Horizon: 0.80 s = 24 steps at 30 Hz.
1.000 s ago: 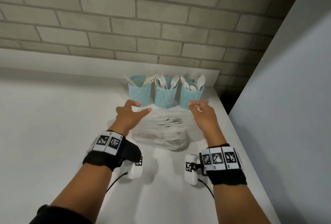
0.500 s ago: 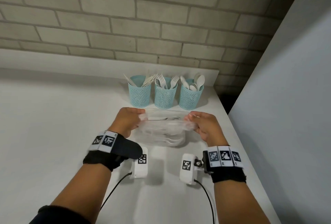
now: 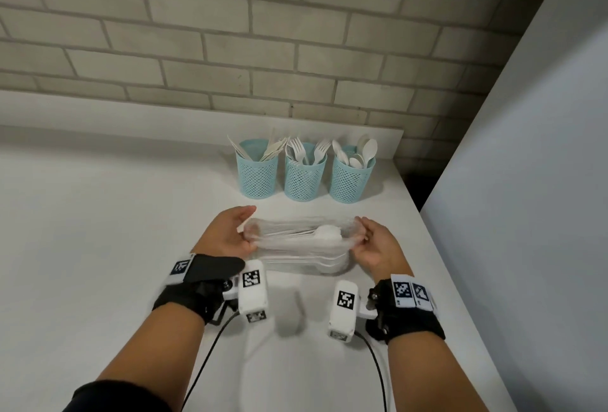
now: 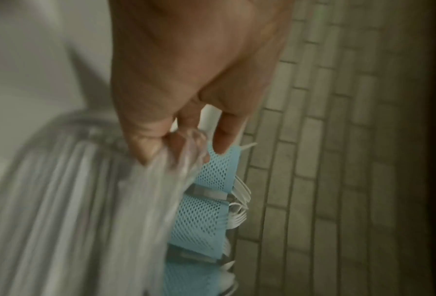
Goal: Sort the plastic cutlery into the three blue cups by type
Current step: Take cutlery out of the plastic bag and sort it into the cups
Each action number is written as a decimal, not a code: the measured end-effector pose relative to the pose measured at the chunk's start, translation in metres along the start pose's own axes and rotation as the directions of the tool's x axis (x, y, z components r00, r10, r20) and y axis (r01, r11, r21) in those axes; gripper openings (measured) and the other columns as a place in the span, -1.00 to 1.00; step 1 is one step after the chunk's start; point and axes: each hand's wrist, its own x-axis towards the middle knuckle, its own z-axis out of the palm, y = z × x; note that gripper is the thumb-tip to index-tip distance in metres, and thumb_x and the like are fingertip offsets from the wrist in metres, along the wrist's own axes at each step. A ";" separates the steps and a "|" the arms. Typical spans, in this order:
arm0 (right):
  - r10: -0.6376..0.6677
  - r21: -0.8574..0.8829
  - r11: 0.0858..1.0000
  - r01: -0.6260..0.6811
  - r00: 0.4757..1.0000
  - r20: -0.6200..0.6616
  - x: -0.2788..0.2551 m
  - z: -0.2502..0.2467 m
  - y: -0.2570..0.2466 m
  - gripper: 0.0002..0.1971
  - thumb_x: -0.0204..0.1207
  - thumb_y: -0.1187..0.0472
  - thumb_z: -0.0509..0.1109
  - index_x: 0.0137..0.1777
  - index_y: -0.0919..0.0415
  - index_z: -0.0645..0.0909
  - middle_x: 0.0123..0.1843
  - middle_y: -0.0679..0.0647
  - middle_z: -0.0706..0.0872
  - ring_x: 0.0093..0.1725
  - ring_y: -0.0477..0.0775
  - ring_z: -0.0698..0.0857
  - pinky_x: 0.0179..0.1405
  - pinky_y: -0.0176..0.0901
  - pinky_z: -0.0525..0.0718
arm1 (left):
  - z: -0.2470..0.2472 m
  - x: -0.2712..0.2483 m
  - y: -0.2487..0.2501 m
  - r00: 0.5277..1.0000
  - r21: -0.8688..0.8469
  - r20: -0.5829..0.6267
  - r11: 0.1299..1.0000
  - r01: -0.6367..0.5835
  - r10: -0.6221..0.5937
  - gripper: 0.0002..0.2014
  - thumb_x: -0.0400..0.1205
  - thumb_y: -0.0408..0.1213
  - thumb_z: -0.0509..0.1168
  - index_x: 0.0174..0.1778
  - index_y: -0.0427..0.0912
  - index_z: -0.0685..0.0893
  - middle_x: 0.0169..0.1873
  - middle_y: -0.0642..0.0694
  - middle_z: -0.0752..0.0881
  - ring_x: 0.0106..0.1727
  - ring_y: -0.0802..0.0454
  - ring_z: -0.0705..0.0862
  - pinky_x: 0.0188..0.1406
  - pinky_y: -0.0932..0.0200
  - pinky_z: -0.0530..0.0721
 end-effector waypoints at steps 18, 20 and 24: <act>-0.310 -0.878 0.351 0.324 0.926 0.217 -0.007 0.015 0.000 -0.63 0.57 0.53 0.16 0.26 0.29 0.65 0.27 0.21 0.69 0.20 0.16 0.66 0.06 -0.20 0.63 | 0.019 -0.011 -0.011 0.931 0.821 0.141 0.485 -0.299 0.335 -0.61 0.55 -0.66 0.15 0.13 -0.19 0.70 0.15 -0.20 0.63 0.07 -0.05 0.58 -0.06 0.20 0.58; -0.161 -0.666 0.721 0.194 0.981 0.112 -0.004 0.013 -0.004 -0.56 0.58 0.61 0.04 0.30 0.34 0.59 0.08 0.21 0.70 -0.06 0.12 0.68 -0.20 -0.17 0.64 | 0.012 -0.007 -0.005 0.949 0.734 0.103 0.622 -0.274 0.296 -0.55 0.52 -0.69 0.09 0.06 -0.10 0.70 0.06 -0.23 0.61 -0.01 -0.09 0.54 -0.12 0.16 0.54; 0.005 -0.194 0.981 0.012 0.996 0.087 0.002 0.005 -0.006 -0.50 0.62 0.63 -0.12 0.42 0.34 0.45 0.26 0.30 0.54 0.18 0.18 0.59 0.06 -0.17 0.67 | 0.002 -0.003 -0.004 0.921 0.719 0.079 0.618 -0.318 0.382 -0.44 0.51 -0.71 0.06 0.39 -0.24 0.55 0.28 -0.20 0.56 0.19 -0.13 0.58 0.10 0.08 0.50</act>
